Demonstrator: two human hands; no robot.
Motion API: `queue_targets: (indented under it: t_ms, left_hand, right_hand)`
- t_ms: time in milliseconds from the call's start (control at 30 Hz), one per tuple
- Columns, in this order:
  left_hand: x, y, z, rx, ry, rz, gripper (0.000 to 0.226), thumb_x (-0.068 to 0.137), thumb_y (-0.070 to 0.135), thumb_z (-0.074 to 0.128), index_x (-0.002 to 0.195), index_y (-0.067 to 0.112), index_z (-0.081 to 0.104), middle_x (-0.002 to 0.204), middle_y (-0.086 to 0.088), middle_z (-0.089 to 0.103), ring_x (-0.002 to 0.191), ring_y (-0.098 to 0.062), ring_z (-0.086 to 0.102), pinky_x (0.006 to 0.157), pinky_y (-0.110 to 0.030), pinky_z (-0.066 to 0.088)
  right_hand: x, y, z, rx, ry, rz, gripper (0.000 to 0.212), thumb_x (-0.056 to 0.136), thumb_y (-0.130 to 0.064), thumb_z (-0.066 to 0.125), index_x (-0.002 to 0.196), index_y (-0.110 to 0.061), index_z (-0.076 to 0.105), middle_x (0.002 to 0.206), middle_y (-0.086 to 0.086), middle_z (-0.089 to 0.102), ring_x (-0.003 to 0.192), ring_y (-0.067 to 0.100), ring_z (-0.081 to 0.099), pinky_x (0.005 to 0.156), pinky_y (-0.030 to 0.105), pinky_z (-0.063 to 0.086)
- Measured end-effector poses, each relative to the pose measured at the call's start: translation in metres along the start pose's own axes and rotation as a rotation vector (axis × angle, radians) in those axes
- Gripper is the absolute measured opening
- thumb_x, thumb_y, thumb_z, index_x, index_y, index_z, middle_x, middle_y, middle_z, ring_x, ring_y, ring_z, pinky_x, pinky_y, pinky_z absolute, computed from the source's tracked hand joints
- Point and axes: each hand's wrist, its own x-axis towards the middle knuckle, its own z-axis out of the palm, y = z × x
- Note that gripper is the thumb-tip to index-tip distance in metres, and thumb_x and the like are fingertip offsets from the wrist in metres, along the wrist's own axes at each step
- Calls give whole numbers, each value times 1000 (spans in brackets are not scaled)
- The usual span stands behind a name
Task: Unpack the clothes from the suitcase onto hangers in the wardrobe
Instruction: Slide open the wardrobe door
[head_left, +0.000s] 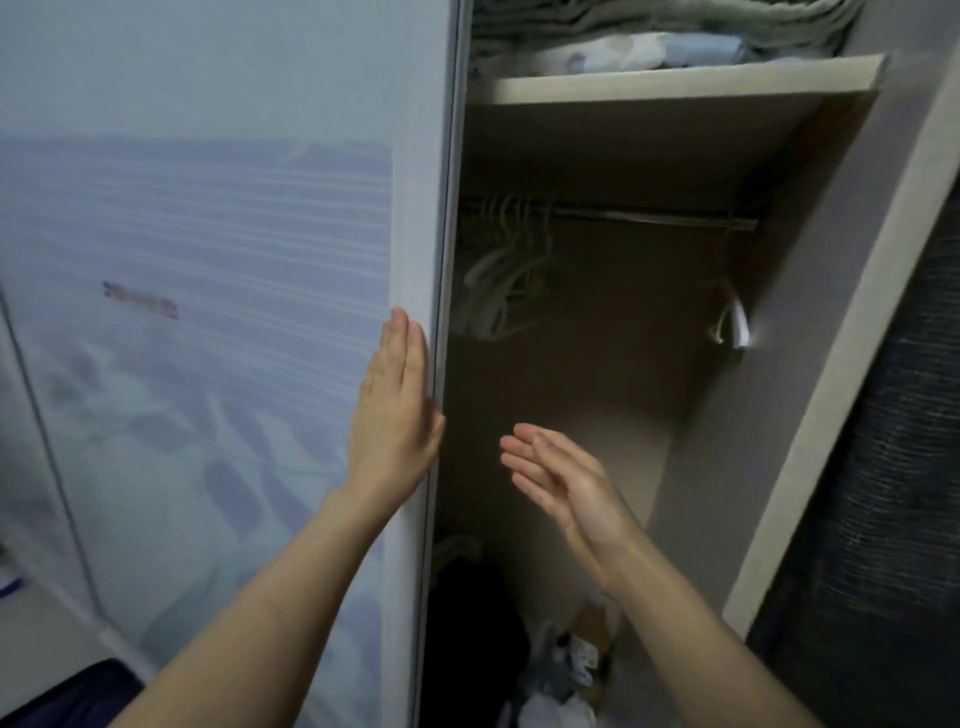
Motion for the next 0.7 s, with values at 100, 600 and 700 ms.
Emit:
queue_targets:
  t_ms: [100,600,700]
  left_hand:
    - [5,-28,-7,27,-13,-26,81,78,-4,57,145,-3,11,154,-20,9,143,-26,7,115,-36,17]
    - [35,-183,-26,-54,-60,-59,84,74,-10,56,144,-5,10,152,-21,6,140,-28,5,110,-37,19]
    - [40,-214,-30,-42,-71,-57,83,73,-11,56,143,-6,13,152,-23,9,140,-30,7,109,-40,22]
  right_hand:
    - [13,9,18,16,-10,18,25,96,-22,43,118,-18,54,120,5,61,114,15,57,104,31,40]
    - [94,26,149,124,86,-9,27,96,-20,43,119,-11,55,118,10,63,111,17,60,101,32,43]
    - [114,29,174,150,94,-11,28,96,-18,43,120,-7,55,118,13,63,110,19,60,99,31,44]
